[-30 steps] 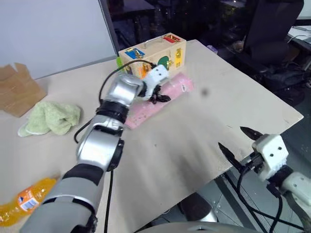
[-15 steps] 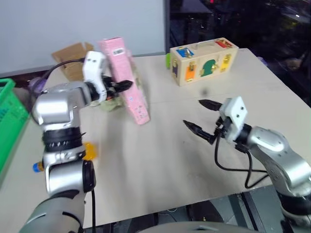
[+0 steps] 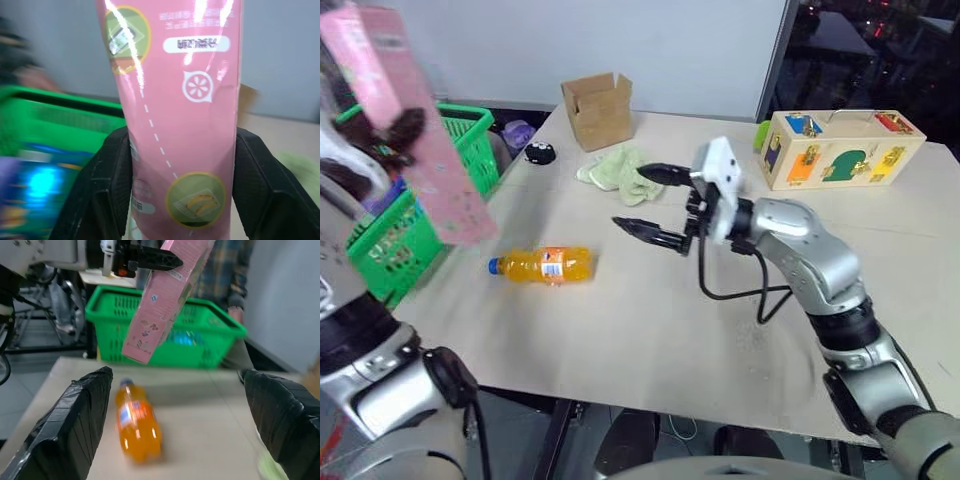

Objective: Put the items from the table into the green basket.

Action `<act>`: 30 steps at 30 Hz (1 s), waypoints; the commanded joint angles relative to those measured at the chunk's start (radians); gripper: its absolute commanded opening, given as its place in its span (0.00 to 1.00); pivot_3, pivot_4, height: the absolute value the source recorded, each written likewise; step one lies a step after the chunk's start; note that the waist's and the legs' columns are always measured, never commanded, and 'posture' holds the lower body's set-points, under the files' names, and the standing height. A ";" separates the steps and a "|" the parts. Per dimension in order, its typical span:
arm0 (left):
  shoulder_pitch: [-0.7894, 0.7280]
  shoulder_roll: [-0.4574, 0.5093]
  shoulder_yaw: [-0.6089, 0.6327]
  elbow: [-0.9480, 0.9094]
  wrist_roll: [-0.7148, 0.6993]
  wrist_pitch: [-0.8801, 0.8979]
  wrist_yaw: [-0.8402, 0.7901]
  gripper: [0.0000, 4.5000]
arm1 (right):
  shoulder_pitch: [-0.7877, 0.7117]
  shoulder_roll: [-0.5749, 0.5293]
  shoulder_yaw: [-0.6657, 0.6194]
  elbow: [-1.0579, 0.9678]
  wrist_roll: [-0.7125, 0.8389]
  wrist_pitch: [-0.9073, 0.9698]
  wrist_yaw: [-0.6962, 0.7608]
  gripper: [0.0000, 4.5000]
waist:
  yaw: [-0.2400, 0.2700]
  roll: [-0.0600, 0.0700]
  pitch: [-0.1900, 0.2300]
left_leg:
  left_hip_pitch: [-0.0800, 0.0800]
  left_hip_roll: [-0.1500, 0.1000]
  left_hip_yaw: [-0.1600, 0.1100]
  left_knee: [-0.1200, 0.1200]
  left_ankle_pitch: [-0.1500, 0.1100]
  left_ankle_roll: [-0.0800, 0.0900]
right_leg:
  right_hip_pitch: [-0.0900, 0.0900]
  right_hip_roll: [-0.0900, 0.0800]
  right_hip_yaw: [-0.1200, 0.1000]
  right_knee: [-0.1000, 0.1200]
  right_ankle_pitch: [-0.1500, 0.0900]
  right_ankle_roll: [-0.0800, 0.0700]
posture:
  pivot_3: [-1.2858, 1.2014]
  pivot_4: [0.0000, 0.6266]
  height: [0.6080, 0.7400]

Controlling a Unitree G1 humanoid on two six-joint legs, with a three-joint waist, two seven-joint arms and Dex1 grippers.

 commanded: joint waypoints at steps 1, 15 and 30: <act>-0.071 0.090 0.006 0.129 0.002 -0.191 0.017 0.58 | -0.040 0.031 -0.003 0.001 -0.014 -0.023 -0.018 1.00 | 0.010 -0.002 -0.001 | 0.000 0.002 -0.001 -0.001 0.001 -0.001 | 0.000 0.002 -0.001 0.000 0.000 -0.001 | 0.64 0.00 1.00; -0.415 0.396 -0.294 1.136 0.219 -1.039 0.113 0.58 | -0.028 0.075 0.001 -0.008 -0.055 -0.039 -0.050 1.00 | 0.010 -0.006 -0.004 | 0.002 0.013 -0.004 -0.007 0.006 -0.009 | 0.000 0.015 -0.005 -0.001 0.003 -0.010 | 0.61 0.00 1.00; 0.064 0.245 -0.182 0.760 -0.129 -0.854 -0.134 0.98 | 0.020 0.028 -0.005 -0.073 -0.040 -0.016 -0.025 1.00 | -0.023 -0.010 -0.016 | 0.002 0.019 -0.003 -0.007 0.006 -0.011 | -0.002 0.019 -0.005 0.002 0.004 -0.014 | 0.61 0.00 1.00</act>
